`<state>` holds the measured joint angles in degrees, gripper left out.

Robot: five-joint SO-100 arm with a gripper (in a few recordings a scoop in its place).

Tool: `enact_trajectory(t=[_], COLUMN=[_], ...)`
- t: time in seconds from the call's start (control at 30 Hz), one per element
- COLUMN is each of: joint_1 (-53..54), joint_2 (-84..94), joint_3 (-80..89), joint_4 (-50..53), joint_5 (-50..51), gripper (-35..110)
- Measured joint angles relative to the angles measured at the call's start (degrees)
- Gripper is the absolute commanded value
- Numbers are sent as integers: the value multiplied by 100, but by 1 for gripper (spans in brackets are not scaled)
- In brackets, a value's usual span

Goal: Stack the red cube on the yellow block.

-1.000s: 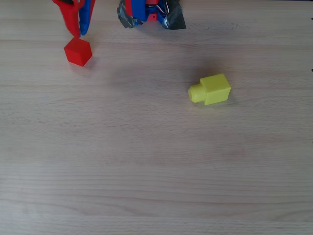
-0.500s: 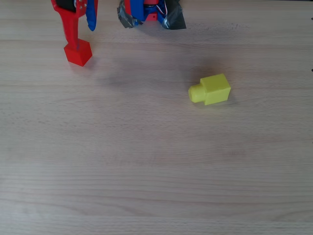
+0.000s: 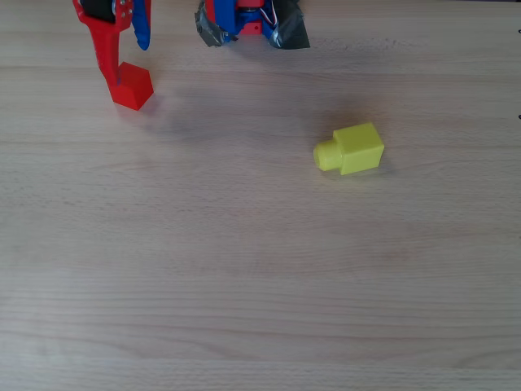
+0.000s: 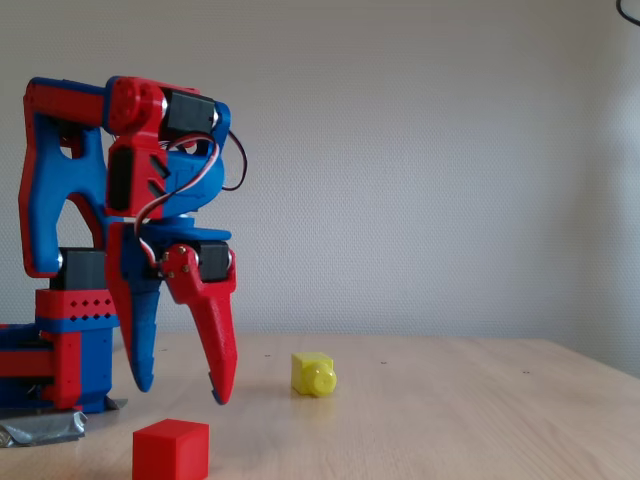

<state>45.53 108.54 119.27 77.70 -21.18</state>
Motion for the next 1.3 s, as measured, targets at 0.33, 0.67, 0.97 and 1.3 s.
enact_trajectory(t=[0.33, 0.67, 0.97, 1.3], joint_1=[325, 615, 536, -650], joint_2=[-369, -527, -580, -325], joint_3=[62, 571, 773, 299], joint_4=[-237, -650, -1116, -765], joint_5=[-519, -817, -536, 782], gripper=[29, 29, 14, 10])
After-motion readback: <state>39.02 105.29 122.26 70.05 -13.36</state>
